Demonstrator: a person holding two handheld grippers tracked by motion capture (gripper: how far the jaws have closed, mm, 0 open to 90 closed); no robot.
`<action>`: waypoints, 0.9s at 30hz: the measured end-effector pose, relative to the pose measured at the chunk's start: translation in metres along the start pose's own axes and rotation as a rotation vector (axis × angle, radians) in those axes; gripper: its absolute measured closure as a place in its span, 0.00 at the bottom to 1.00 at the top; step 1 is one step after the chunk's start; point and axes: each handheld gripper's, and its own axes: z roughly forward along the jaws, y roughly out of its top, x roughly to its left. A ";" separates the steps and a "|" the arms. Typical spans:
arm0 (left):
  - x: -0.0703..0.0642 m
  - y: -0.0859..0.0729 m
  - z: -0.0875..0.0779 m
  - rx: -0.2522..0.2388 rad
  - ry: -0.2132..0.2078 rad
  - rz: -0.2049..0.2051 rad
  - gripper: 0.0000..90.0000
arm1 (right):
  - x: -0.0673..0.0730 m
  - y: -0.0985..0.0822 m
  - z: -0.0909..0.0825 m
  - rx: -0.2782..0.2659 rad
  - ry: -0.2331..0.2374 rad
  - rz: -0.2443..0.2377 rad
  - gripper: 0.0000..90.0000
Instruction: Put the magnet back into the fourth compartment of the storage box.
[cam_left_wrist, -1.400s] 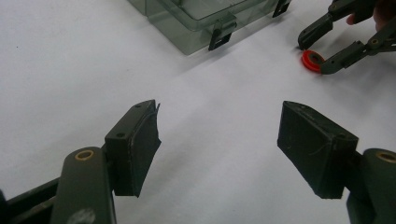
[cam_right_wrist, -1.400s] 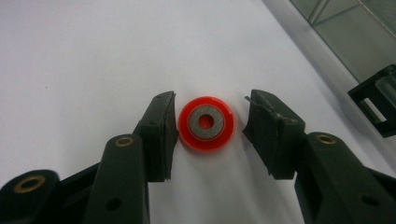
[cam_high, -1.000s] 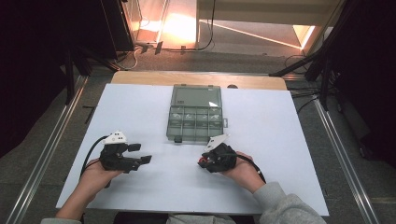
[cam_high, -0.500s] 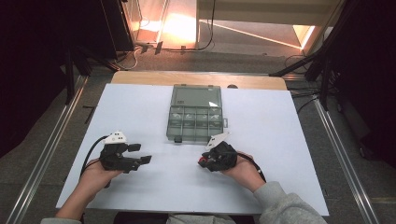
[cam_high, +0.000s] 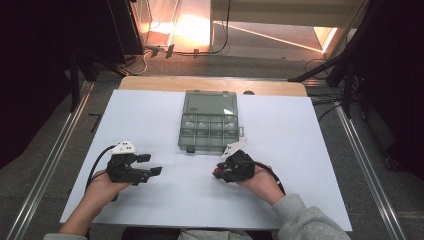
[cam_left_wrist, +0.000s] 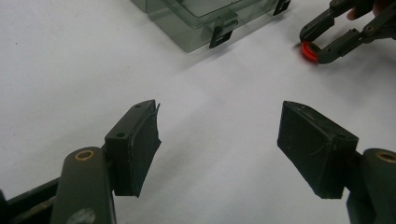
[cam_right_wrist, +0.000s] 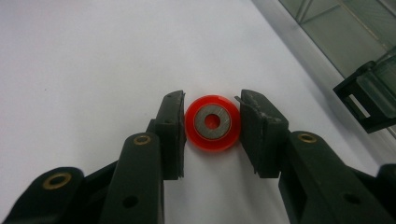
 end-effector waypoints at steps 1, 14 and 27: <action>0.000 0.000 0.000 0.001 0.001 0.001 0.32 | 0.000 0.000 0.000 -0.002 0.001 -0.001 0.70; 0.000 0.000 0.000 0.002 0.002 0.000 0.32 | -0.003 0.001 -0.003 -0.018 0.023 0.026 0.70; 0.000 0.000 0.000 -0.001 0.000 0.000 0.32 | -0.006 0.001 -0.008 -0.030 0.047 0.070 0.70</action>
